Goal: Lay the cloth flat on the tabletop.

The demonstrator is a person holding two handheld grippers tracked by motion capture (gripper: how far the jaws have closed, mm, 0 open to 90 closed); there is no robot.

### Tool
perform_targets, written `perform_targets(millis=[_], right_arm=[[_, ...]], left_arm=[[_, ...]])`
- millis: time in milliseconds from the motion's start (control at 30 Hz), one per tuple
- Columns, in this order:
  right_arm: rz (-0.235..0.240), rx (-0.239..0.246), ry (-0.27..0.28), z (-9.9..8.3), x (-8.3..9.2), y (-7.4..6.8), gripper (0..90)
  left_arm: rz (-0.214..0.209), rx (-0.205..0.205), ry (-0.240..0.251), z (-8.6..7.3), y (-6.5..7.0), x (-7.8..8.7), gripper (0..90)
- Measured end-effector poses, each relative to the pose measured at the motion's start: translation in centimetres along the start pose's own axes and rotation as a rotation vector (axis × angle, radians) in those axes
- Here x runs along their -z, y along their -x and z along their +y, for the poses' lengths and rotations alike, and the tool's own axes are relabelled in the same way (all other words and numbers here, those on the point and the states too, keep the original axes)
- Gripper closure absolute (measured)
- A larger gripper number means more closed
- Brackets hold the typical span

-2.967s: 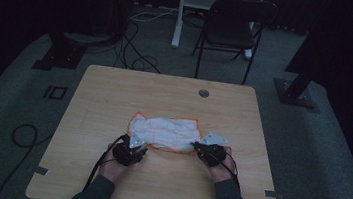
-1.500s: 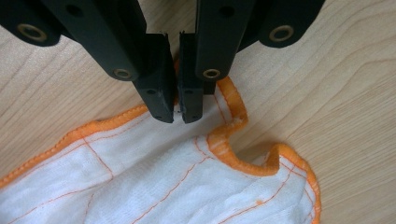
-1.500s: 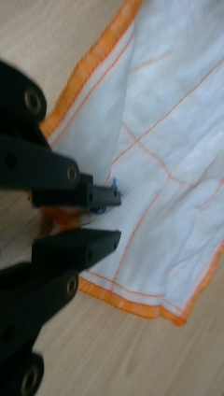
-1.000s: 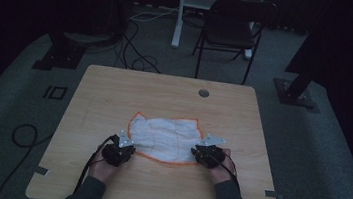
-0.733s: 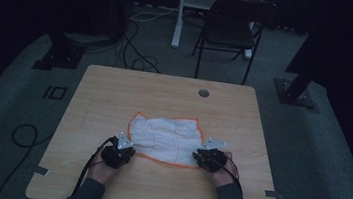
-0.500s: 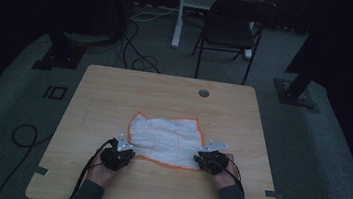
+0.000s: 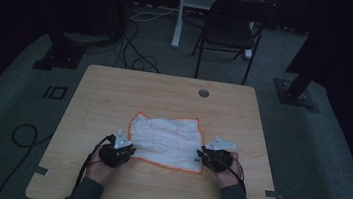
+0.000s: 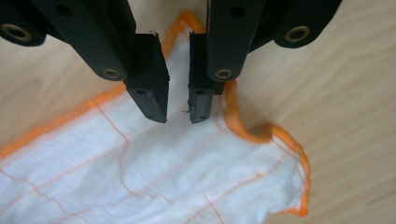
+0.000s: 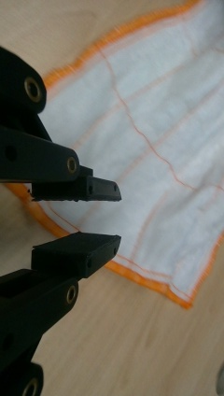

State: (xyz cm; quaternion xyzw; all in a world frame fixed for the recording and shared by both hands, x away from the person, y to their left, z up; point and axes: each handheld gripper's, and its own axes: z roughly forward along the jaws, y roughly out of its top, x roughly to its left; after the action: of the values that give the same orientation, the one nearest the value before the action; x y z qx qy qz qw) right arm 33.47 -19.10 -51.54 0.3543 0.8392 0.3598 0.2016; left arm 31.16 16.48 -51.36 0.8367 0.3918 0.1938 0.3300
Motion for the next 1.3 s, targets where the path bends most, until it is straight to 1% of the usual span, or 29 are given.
perform_targets(millis=[100,167,267,300,433,467,533,567,700,967,1033,1167,1267,1300], right_arm=[[-0.01,-0.021,0.01,0.4,-0.6,0.3,72.0],[-0.009,-0.021,0.005,0.5,-1.2,0.4,71.6],[-0.008,-0.025,-0.013,0.5,-2.3,0.5,71.7],[-0.011,-0.023,-0.027,0.4,-2.7,0.5,71.7],[-0.009,-0.019,-0.068,-0.1,-3.1,0.4,71.7],[-0.007,-0.02,-0.076,-0.2,-3.1,0.4,71.7],[0.003,-0.035,-0.074,-0.4,-2.9,0.5,72.4],[0.003,-0.032,-0.077,-0.5,-2.8,0.5,72.7],[0.006,-0.037,-0.082,-0.9,-2.3,0.5,73.8],[0.019,-0.027,-0.093,-1.6,-1.3,0.2,75.4],[0.023,-0.027,-0.099,-1.6,-1.2,0.2,75.4],[0.029,-0.025,-0.104,-1.7,-1.0,0.0,75.4],[0.03,-0.025,-0.102,-1.9,-0.8,-0.1,75.5],[0.028,-0.022,-0.1,-1.9,-0.8,-0.2,75.5]], left_arm=[[0.01,0.005,-0.015,0.2,-0.4,-1.1,77.5],[0.019,0.006,-0.025,0.2,-0.6,-1.7,77.0],[0.028,0.005,-0.044,0.1,-0.7,-2.4,76.8],[0.027,0.006,-0.048,0.0,-0.7,-2.5,76.8],[0.02,0.021,-0.05,-0.3,-0.8,-2.4,76.8],[0.019,0.025,-0.051,-0.4,-0.8,-2.4,76.8],[0.015,0.024,-0.053,-0.5,-0.7,-2.2,76.9],[0.013,0.025,-0.05,-0.6,-0.7,-2.1,76.9],[-0.001,0.05,-0.043,-1.2,-0.6,-1.6,76.9],[-0.015,0.05,-0.05,-2.1,0.3,-0.6,76.9],[-0.015,0.043,-0.052,-2.2,0.5,-0.4,76.9],[-0.021,0.046,-0.051,-2.4,0.4,-0.3,76.8],[-0.019,0.045,-0.048,-2.4,0.5,-0.3,76.7],[-0.006,0.035,-0.045,-2.4,0.6,-0.3,75.4]])
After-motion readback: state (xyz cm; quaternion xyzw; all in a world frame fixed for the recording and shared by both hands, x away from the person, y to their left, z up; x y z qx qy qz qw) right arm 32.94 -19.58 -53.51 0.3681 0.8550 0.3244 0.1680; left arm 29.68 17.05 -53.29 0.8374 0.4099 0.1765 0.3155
